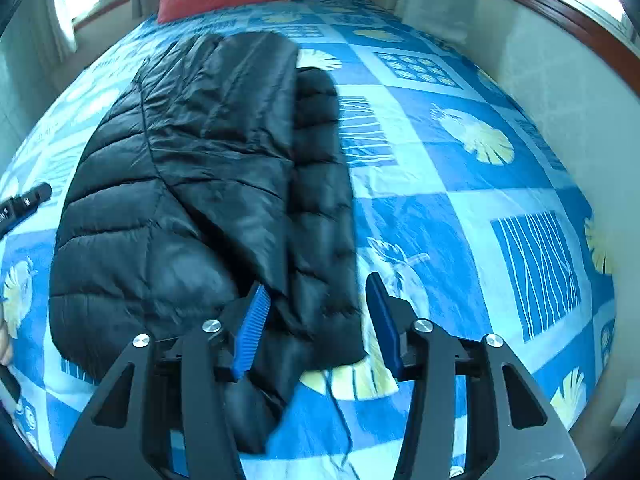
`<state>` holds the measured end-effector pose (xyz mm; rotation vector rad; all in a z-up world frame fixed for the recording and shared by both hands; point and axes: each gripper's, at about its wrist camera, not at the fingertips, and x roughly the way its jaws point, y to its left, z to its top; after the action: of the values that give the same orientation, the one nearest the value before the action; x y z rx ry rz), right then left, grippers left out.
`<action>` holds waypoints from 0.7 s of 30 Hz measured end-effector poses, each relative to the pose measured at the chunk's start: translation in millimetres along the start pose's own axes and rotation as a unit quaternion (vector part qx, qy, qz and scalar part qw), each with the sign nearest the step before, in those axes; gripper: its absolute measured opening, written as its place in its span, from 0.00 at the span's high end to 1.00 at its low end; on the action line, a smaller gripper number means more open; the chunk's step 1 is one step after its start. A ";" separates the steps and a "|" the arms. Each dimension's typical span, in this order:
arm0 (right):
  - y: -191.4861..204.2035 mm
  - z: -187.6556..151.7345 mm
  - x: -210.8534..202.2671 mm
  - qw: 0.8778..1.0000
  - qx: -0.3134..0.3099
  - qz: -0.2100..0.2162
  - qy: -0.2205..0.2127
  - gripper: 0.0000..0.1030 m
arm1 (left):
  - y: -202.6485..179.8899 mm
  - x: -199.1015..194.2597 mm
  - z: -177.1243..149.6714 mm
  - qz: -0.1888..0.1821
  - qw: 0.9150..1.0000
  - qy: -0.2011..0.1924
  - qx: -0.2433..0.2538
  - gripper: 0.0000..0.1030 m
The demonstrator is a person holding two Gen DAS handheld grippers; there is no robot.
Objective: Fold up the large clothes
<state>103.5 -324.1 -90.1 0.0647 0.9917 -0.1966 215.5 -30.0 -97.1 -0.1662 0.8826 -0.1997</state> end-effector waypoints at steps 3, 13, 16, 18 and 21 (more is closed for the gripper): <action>-1.8 5.0 -27.8 0.999 0.015 -0.001 -0.033 0.52 | 1.4 0.2 -1.7 0.000 1.000 -0.002 -0.004 0.47; 74.2 82.4 -14.0 0.992 -0.024 0.075 -0.102 0.53 | -3.2 9.9 10.2 -0.001 1.000 -0.007 -0.029 0.47; 86.3 87.1 27.3 0.994 -0.045 0.036 -0.088 0.54 | -6.4 20.6 12.1 -0.014 0.999 0.003 -0.036 0.47; 78.7 86.8 49.6 0.996 -0.040 0.028 -0.079 0.54 | -13.1 29.3 13.6 -0.023 0.999 0.008 -0.034 0.47; 57.7 81.5 71.1 0.996 -0.009 0.043 -0.073 0.53 | -25.1 37.0 18.2 -0.027 0.999 -0.003 -0.025 0.46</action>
<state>219.7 -288.9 -107.0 0.0762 0.8422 -0.1113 250.0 -62.0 -107.8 -0.2366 0.8783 -0.2270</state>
